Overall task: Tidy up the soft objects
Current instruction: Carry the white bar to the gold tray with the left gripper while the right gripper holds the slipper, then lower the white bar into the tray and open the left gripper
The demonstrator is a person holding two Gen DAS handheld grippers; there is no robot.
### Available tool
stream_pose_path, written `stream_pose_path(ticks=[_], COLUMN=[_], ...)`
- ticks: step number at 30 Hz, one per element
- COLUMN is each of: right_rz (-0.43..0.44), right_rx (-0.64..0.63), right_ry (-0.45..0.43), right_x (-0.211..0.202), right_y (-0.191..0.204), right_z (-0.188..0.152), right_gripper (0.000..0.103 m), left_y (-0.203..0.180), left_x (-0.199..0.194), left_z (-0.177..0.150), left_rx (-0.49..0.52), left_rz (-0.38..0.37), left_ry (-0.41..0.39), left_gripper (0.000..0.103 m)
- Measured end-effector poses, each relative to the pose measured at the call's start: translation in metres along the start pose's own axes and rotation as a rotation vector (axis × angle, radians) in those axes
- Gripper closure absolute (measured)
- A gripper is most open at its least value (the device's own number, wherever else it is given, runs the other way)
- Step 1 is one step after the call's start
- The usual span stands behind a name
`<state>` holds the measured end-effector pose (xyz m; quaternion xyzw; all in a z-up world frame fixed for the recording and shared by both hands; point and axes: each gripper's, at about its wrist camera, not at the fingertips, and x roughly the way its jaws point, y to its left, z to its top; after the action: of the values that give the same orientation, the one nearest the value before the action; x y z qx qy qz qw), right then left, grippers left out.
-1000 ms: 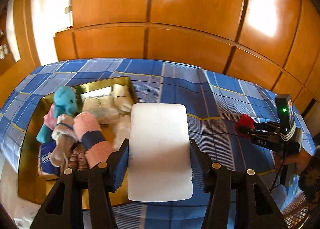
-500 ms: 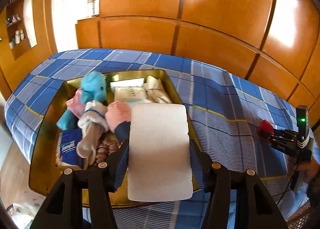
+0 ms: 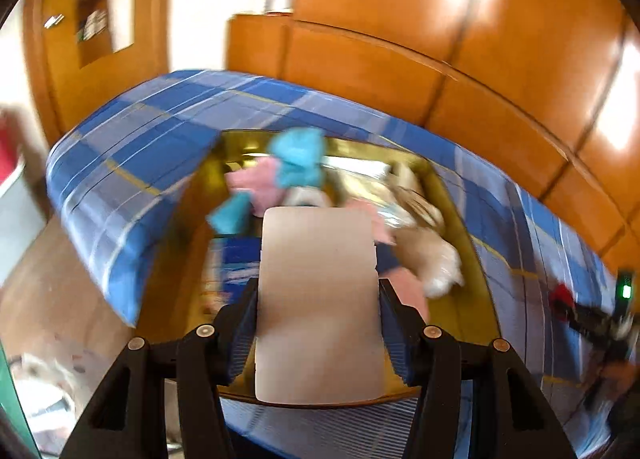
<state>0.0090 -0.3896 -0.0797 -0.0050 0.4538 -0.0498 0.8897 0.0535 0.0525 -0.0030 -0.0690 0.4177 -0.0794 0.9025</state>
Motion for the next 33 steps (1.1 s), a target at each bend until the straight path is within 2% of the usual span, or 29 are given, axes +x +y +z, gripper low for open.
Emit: stream_pose_path(ticks=[5,7,9,14,18,23,25,28,30,33], right_rz=[-0.005,-0.009,-0.011,-0.019,-0.020,-0.025,-0.027,-0.027,-0.025,-0.024], right_rx=[-0.007,-0.010,-0.012,-0.018,-0.019,-0.022,-0.023,-0.024,-0.023,-0.024], right_ry=[0.003,0.005,0.006,0.009,0.010,0.012,0.013,0.013,0.014,0.014], right_x=[0.000,0.000,0.000,0.000,0.000,0.001,0.000,0.000,0.000,0.001], right_y=[0.000,0.001,0.001,0.002,0.003,0.003,0.003,0.003,0.003,0.003], right_z=[0.001,0.001,0.001,0.001,0.001,0.002,0.002,0.002,0.002,0.002], right_gripper=[0.065,0.065,0.065,0.065,0.065,0.065,0.065,0.065,0.065,0.065], left_y=[0.047,0.053,0.051,0.030,0.009,-0.003,-0.006,-0.002,-0.001,0.001], left_x=[-0.007,-0.006,0.002,0.019,0.023,0.054,0.061,0.064,0.061,0.053], left_z=[0.005,0.002,-0.003,-0.003,0.005,0.006,0.004,-0.001,-0.003,-0.004], left_rx=[-0.138,-0.151,-0.153,-0.136,-0.088,-0.018,0.008,-0.001,-0.001,0.001], left_rz=[0.009,0.017,-0.014,-0.068,-0.109,-0.039,-0.022,-0.017,-0.010,-0.022], left_ry=[0.000,0.009,0.042,0.075,0.053,0.135,0.157,0.171,0.161,0.139], left_gripper=[0.046,0.046,0.046,0.046,0.046,0.045,0.038,0.032,0.030,0.022])
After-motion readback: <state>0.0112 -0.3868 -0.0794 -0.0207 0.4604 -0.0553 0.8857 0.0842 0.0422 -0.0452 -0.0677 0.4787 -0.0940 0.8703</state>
